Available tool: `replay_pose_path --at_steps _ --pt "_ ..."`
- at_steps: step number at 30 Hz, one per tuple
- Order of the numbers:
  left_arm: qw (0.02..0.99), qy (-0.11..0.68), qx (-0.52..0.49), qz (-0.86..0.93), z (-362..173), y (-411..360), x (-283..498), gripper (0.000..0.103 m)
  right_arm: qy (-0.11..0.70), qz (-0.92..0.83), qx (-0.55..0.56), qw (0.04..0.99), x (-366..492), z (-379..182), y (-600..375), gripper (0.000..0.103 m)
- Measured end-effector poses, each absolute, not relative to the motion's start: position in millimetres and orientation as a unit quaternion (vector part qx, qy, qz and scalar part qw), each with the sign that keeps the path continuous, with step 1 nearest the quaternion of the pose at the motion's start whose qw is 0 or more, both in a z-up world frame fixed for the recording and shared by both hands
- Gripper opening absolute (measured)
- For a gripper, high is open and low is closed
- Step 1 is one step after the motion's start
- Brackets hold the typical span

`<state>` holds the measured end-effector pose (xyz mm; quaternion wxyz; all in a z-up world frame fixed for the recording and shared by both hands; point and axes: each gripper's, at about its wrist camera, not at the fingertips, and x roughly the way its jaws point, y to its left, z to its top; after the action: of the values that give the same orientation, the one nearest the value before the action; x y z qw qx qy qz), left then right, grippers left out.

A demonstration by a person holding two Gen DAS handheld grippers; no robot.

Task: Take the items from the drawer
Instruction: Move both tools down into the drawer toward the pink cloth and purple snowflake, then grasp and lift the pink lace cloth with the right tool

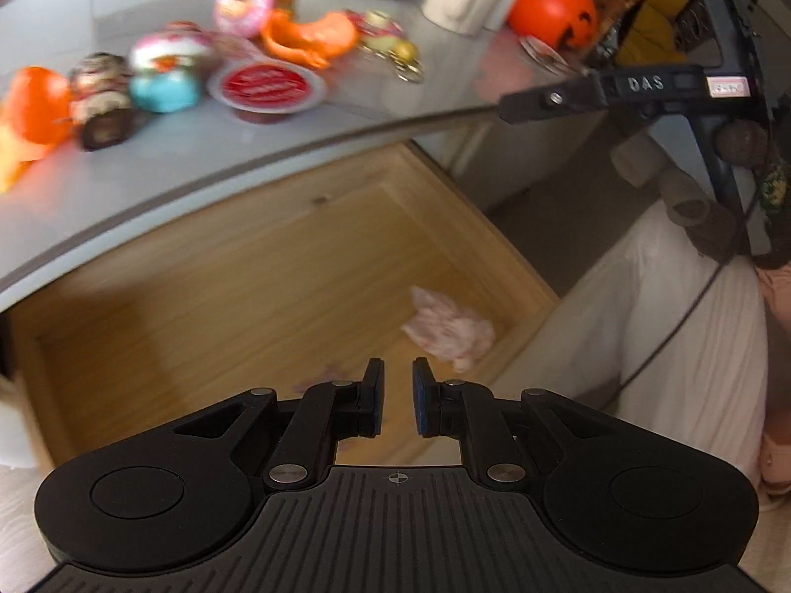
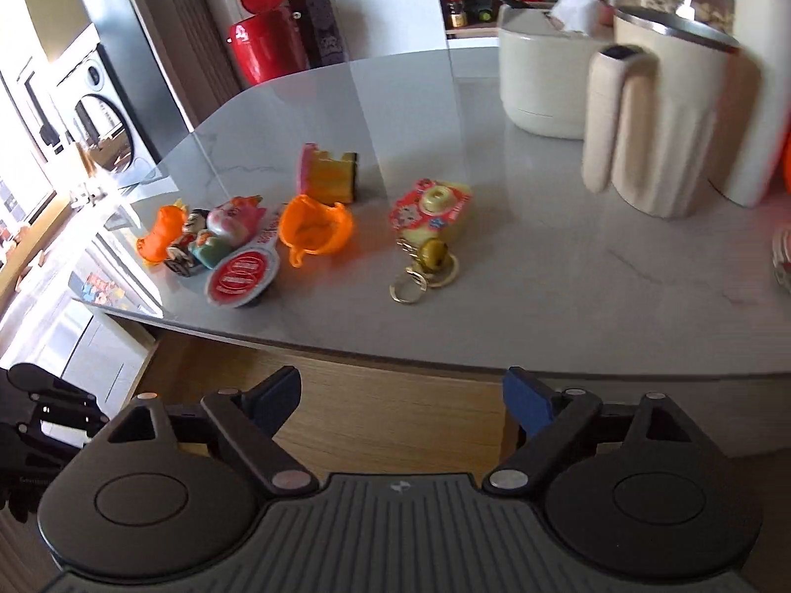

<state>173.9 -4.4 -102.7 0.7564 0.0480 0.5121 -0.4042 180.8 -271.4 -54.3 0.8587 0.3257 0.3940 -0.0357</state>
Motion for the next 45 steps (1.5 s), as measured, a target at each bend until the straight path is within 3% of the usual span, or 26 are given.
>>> replay_pose_path --at_steps 7,13,23,29,33,37,45 --pt "0.721 0.612 0.002 -0.325 -136 -96 198 0.018 0.357 -0.081 0.432 0.824 148 -78 -319 0.092" --pt "0.717 0.636 0.03 -0.284 -155 -114 201 0.018 0.35 -0.075 0.412 0.838 136 -76 -318 0.1" --pt "0.754 0.605 0.03 -0.254 -148 -12 202 0.019 0.455 0.04 0.346 0.819 173 -90 -264 0.101" --pt "0.796 0.543 0.023 -0.266 -139 40 196 0.018 0.565 0.105 0.384 0.723 213 -126 -229 0.101" --pt "0.804 0.526 -0.015 -0.278 -139 56 195 0.018 0.641 0.102 0.298 0.7 248 -145 -194 0.1" --pt "0.807 0.516 -0.005 -0.288 -133 58 192 0.018 0.704 0.113 0.209 0.669 271 -156 -166 0.093" --pt "0.808 0.506 0.015 -0.303 -131 61 179 0.018 0.755 0.135 0.131 0.628 300 -181 -132 0.089"
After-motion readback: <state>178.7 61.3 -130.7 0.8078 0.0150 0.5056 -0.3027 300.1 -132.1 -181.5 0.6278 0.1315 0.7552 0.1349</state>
